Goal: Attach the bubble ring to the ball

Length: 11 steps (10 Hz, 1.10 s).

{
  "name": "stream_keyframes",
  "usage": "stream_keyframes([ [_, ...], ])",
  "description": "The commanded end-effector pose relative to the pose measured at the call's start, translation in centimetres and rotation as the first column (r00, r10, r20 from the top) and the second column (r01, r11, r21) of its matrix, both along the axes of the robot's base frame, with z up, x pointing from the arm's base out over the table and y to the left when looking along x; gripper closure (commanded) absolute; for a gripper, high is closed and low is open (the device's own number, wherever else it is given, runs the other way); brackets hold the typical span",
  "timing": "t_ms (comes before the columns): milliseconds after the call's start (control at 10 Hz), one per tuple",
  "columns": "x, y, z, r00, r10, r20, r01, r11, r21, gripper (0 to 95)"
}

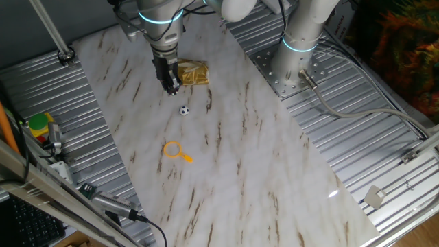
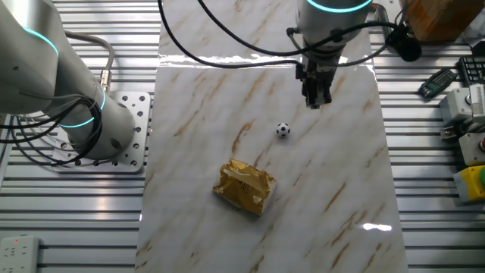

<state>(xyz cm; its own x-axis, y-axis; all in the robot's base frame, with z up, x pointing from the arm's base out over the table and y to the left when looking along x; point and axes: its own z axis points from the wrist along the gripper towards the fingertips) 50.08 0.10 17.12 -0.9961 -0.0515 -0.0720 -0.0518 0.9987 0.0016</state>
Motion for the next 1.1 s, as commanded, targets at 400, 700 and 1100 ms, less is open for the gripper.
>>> stream_keyframes([
  [400, 0.02, 0.80, -0.35, 1.000, -0.007, 0.001, 0.007, 1.000, 0.002, 95.0],
  [700, -0.04, 0.97, -0.17, 1.000, -0.013, 0.015, 0.013, 1.000, -0.005, 95.0],
  [1100, -0.13, 1.02, 0.05, 0.999, -0.039, 0.025, 0.039, 0.999, 0.001, 95.0],
])
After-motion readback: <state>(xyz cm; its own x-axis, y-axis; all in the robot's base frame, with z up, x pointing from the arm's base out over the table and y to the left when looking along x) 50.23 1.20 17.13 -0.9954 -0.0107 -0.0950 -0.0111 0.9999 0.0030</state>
